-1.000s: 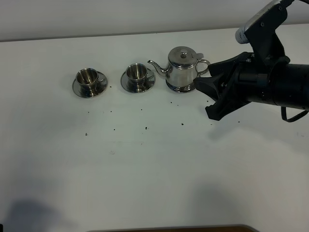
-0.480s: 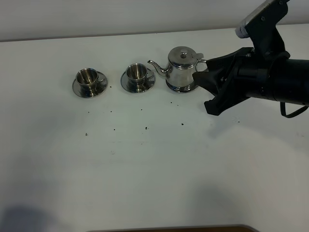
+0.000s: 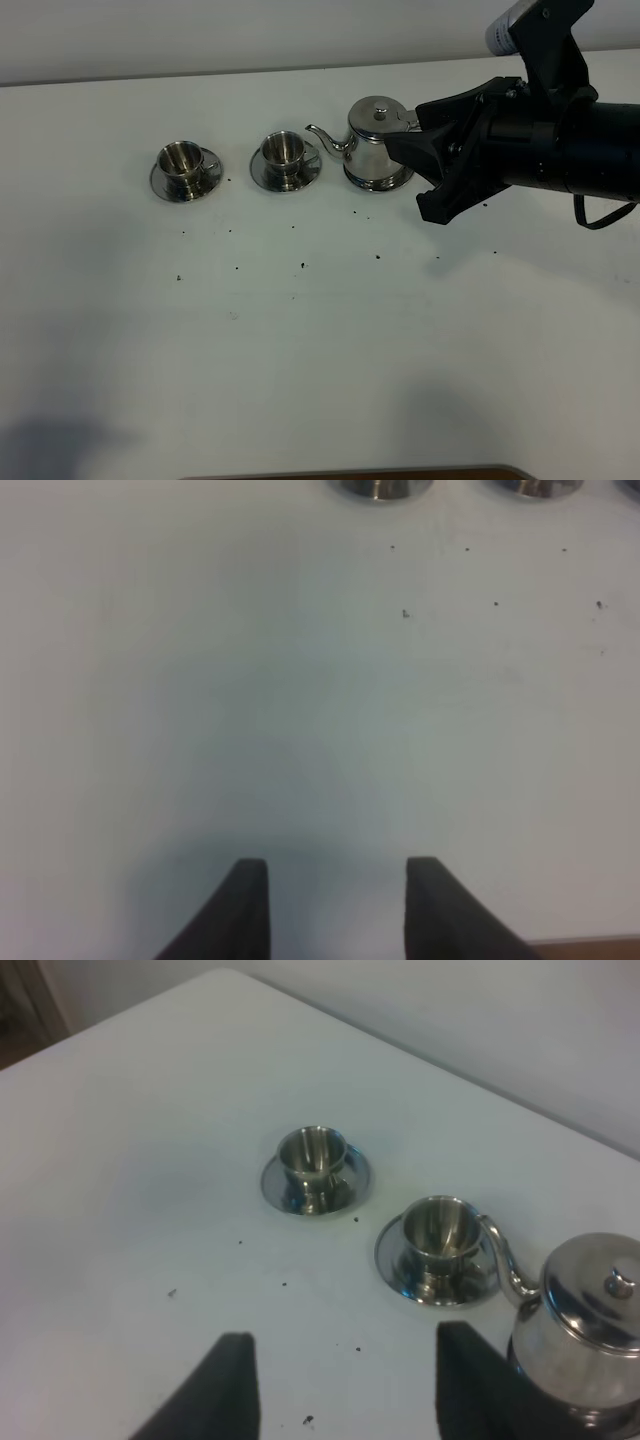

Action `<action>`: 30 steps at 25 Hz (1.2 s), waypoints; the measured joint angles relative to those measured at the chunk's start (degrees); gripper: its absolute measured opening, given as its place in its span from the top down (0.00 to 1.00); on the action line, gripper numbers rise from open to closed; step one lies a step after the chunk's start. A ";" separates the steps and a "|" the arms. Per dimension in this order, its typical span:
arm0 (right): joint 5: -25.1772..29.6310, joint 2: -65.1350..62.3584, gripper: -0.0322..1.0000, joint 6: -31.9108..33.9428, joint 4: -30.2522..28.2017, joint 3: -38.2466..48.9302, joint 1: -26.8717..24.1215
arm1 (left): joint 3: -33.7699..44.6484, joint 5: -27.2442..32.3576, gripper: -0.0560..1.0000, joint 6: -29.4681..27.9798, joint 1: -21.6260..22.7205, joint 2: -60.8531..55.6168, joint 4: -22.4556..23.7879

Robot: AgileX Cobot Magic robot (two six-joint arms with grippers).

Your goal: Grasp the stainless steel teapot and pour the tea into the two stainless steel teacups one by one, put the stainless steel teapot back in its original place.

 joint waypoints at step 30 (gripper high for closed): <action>-0.39 1.28 0.58 -7.67 8.70 -0.82 0.00 | 0.00 0.21 0.59 0.19 3.30 -2.90 -0.17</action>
